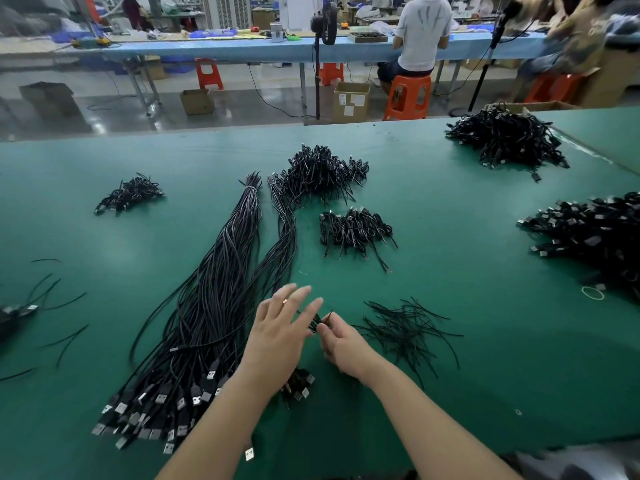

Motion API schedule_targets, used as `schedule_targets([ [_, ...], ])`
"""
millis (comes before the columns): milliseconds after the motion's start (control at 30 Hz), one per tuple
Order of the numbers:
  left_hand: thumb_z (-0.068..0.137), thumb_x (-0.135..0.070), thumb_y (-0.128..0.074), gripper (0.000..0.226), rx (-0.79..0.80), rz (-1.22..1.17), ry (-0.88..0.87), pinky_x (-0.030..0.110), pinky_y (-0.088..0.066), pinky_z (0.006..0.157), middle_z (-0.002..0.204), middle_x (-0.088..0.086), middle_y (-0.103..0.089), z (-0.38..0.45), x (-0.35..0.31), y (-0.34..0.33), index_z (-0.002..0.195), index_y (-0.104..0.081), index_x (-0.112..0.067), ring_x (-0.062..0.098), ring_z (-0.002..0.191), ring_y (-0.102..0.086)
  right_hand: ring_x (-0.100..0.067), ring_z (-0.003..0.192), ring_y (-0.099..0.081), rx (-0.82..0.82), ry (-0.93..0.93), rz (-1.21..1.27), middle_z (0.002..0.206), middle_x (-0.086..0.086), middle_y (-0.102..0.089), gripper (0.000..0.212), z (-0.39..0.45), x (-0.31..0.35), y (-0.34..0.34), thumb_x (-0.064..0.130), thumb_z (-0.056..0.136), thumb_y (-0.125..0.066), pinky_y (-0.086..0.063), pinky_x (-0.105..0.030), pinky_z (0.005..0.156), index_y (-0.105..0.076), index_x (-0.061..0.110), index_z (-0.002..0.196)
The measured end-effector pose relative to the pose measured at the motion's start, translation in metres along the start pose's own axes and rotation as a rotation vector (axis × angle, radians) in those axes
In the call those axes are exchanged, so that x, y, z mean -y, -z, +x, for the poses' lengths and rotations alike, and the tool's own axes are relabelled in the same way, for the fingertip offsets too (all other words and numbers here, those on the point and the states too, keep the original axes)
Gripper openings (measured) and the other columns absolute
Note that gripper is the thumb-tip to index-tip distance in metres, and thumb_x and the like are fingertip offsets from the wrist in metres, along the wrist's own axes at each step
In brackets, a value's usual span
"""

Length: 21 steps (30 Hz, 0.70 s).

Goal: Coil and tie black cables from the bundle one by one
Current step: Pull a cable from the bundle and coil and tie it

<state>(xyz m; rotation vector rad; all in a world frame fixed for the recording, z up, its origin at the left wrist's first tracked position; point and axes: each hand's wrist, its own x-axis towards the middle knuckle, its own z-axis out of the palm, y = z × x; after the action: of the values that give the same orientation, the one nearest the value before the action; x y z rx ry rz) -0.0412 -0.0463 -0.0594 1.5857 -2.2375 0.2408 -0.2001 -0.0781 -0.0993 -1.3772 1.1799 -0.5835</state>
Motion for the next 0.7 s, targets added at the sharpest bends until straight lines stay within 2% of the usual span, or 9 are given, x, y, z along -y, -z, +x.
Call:
schedule_targets([
  [67,0.082,-0.019,-0.079,0.053,0.121,-0.015,-0.069,0.039,-0.025,0.112,0.143,0.000,-0.058,0.007,0.002,0.001,0.132,-0.064,-0.016,0.026,0.142,-0.043,-0.010,0.054,-0.038,0.016,0.005,0.004,0.064,0.006,-0.045,0.020,0.000,-0.001,0.000,0.028,0.106,-0.042,-0.034,-0.036,0.061,-0.049,0.010,0.101],
  [133,0.097,-0.025,-0.063,0.036,0.233,-0.098,-0.044,0.030,-0.016,0.116,0.141,-0.008,-0.058,0.012,0.000,-0.001,0.133,-0.061,-0.022,0.015,0.142,-0.041,-0.008,0.054,-0.039,0.012,0.012,0.001,0.065,0.006,-0.046,0.020,-0.001,0.000,0.000,0.029,0.106,-0.040,-0.034,-0.033,0.057,-0.051,0.012,0.109],
  [233,0.099,-0.027,-0.060,0.023,0.252,-0.284,0.109,0.025,-0.028,0.108,0.124,-0.012,-0.064,0.017,-0.001,-0.002,0.120,-0.068,-0.023,0.011,0.116,-0.055,-0.011,0.056,-0.038,0.008,0.011,-0.011,0.066,0.005,-0.044,0.021,-0.003,0.001,0.000,0.032,0.106,-0.039,-0.034,-0.035,0.057,-0.051,0.014,0.107],
  [300,0.096,-0.023,-0.065,0.016,0.269,-0.407,0.220,0.027,-0.040,0.099,0.110,-0.011,-0.067,0.020,-0.001,0.000,0.110,-0.073,-0.021,0.011,0.103,-0.059,-0.013,0.058,-0.038,-0.002,0.003,-0.030,0.068,0.004,-0.043,0.021,-0.005,0.003,0.000,0.032,0.105,-0.038,-0.034,-0.038,0.061,-0.048,0.014,0.098],
  [367,0.094,-0.019,-0.068,0.010,0.302,-0.485,0.321,0.023,-0.046,0.089,0.100,-0.011,-0.065,0.021,-0.001,0.003,0.101,-0.074,-0.020,0.009,0.094,-0.059,-0.015,0.062,-0.037,-0.028,-0.001,-0.036,0.070,0.004,-0.042,0.019,-0.008,0.004,-0.002,0.030,0.103,-0.040,-0.032,-0.039,0.064,-0.045,0.017,0.090],
  [467,0.091,-0.012,-0.069,0.009,0.307,-0.543,0.432,0.015,-0.042,0.076,0.093,-0.009,-0.064,0.023,-0.005,0.003,0.090,-0.071,-0.021,0.008,0.088,-0.059,-0.015,0.066,-0.041,-0.066,0.012,-0.124,0.072,0.004,-0.049,0.011,-0.015,0.006,-0.003,0.032,0.092,-0.043,-0.035,-0.036,0.065,-0.047,0.023,0.088],
  [600,0.090,-0.013,-0.070,0.008,0.349,-0.582,0.574,0.013,-0.042,0.068,0.091,-0.009,-0.068,0.027,-0.009,0.002,0.090,-0.073,-0.020,0.005,0.086,-0.061,-0.017,0.065,-0.046,-0.125,0.138,-0.373,0.077,0.001,-0.055,0.020,-0.019,0.002,-0.008,0.038,0.098,-0.051,-0.036,-0.035,0.061,-0.043,0.020,0.092],
  [700,0.090,-0.018,-0.072,0.005,0.400,-0.598,0.630,0.013,-0.041,0.062,0.088,-0.010,-0.069,0.028,-0.007,0.005,0.088,-0.074,-0.022,0.002,0.083,-0.061,-0.019,0.062,-0.049,-0.212,0.196,-0.444,0.074,0.004,-0.057,0.019,-0.017,-0.005,-0.014,0.035,0.100,-0.052,-0.039,-0.036,0.057,-0.042,0.023,0.090],
])
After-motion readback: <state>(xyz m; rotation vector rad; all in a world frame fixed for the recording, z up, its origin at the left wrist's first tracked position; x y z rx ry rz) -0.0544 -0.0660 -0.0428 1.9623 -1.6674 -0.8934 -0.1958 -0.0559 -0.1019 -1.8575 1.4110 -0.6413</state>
